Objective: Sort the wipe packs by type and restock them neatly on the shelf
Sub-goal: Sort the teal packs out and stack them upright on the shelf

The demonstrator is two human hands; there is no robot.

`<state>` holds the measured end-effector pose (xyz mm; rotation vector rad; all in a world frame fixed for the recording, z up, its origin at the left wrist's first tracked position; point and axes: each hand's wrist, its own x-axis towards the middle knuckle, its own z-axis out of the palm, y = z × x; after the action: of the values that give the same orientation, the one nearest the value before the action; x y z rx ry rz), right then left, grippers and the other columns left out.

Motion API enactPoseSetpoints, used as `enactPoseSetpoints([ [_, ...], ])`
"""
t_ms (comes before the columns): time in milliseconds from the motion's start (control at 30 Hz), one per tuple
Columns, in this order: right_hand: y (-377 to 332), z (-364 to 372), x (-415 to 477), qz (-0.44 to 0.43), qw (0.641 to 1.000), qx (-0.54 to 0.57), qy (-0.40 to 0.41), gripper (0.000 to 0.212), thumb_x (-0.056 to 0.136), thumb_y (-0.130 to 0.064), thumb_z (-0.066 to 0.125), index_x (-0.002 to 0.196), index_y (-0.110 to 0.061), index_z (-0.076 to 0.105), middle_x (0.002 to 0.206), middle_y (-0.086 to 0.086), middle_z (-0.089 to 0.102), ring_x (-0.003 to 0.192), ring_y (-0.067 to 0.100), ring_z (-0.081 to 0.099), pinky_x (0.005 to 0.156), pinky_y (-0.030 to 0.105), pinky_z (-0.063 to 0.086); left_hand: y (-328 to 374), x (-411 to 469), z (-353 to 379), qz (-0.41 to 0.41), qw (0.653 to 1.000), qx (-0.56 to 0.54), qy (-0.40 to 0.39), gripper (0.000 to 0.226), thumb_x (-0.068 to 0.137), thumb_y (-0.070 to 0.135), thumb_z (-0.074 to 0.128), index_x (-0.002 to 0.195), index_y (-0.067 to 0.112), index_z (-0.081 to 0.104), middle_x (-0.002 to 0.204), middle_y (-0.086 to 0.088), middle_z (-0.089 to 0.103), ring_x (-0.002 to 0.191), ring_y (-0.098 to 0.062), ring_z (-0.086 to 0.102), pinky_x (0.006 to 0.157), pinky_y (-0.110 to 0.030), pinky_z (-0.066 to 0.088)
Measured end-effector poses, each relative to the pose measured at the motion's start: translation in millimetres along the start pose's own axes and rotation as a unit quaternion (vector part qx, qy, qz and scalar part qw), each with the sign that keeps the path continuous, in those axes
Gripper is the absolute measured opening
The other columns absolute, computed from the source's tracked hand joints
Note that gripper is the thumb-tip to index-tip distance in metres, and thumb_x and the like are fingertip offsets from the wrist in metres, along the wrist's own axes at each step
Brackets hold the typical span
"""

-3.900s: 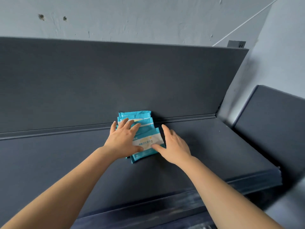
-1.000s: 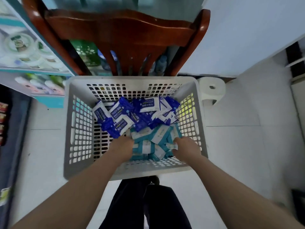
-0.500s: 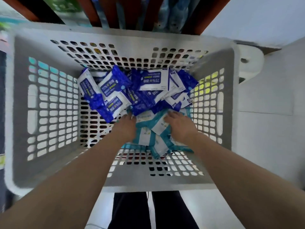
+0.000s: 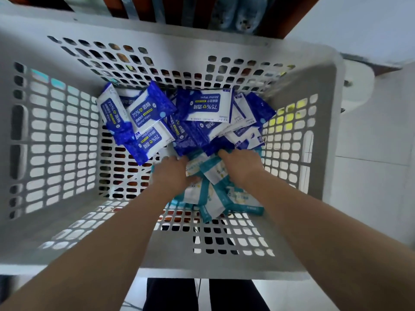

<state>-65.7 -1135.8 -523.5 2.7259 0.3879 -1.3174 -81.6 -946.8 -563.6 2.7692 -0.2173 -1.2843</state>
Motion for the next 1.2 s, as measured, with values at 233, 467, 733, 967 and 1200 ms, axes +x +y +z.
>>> enactPoseSetpoints([
  [233, 3.4, 9.1, 0.4, -0.057, 0.998, -0.005, 0.033, 0.06, 0.085, -0.023, 0.068, 0.138, -0.017, 0.039, 0.14, 0.005, 0.042, 0.125, 0.024, 0.042, 0.089, 0.037, 0.045, 3.8, -14.0, -12.1, -0.044, 0.968, -0.242, -0.053, 0.052, 0.074, 0.031, 0.08, 0.112, 0.013, 0.05, 0.108, -0.004, 0.054, 0.106, -0.025, 0.057, 0.076, -0.028, 0.039],
  [467, 5.6, -3.4, -1.3, 0.04, 0.999, 0.022, -0.017, 0.061, 0.079, -0.055, 0.067, 0.123, -0.015, 0.055, 0.119, 0.006, 0.055, 0.114, 0.025, 0.049, 0.088, 0.035, 0.041, 1.6, -19.2, -15.5, -0.122, 0.912, -0.377, -0.102, 0.073, 0.073, 0.017, 0.082, 0.132, 0.004, 0.041, 0.131, -0.011, 0.053, 0.115, -0.026, 0.054, 0.084, -0.03, 0.045],
  [733, -11.1, -13.9, -14.9, 0.177, 0.787, 0.59, 0.045, 0.043, 0.076, -0.046, 0.076, 0.095, -0.009, 0.066, 0.093, 0.008, 0.071, 0.086, 0.025, 0.067, 0.081, 0.042, 0.056, 11.4, -39.2, -25.8, -0.145, 0.758, -0.615, -0.163, 0.032, 0.084, -0.007, 0.064, 0.113, 0.005, 0.056, 0.11, -0.012, 0.065, 0.087, -0.021, 0.063, 0.068, -0.033, 0.053],
  [967, 2.3, -23.2, -23.5, 0.204, 0.664, 0.717, 0.054, 0.027, 0.079, -0.034, 0.077, 0.085, -0.009, 0.068, 0.081, 0.002, 0.069, 0.066, 0.011, 0.065, 0.052, 0.016, 0.053, 19.9, -42.2, -30.7, -0.156, 0.684, -0.696, -0.155, 0.038, 0.089, -0.013, 0.051, 0.122, 0.006, 0.05, 0.104, -0.01, 0.062, 0.095, -0.028, 0.063, 0.077, -0.043, 0.056],
  [1200, -5.3, -9.2, -23.2, 0.217, 0.671, 0.709, 0.019, 0.04, 0.081, -0.022, 0.077, 0.108, -0.009, 0.051, 0.105, 0.004, 0.064, 0.094, 0.022, 0.062, 0.081, 0.033, 0.051, 27.9, -46.7, -33.7, -0.06, 0.744, -0.627, -0.223, 0.035, 0.091, -0.011, 0.047, 0.118, 0.009, 0.055, 0.102, -0.01, 0.064, 0.087, -0.023, 0.065, 0.073, -0.032, 0.059],
])
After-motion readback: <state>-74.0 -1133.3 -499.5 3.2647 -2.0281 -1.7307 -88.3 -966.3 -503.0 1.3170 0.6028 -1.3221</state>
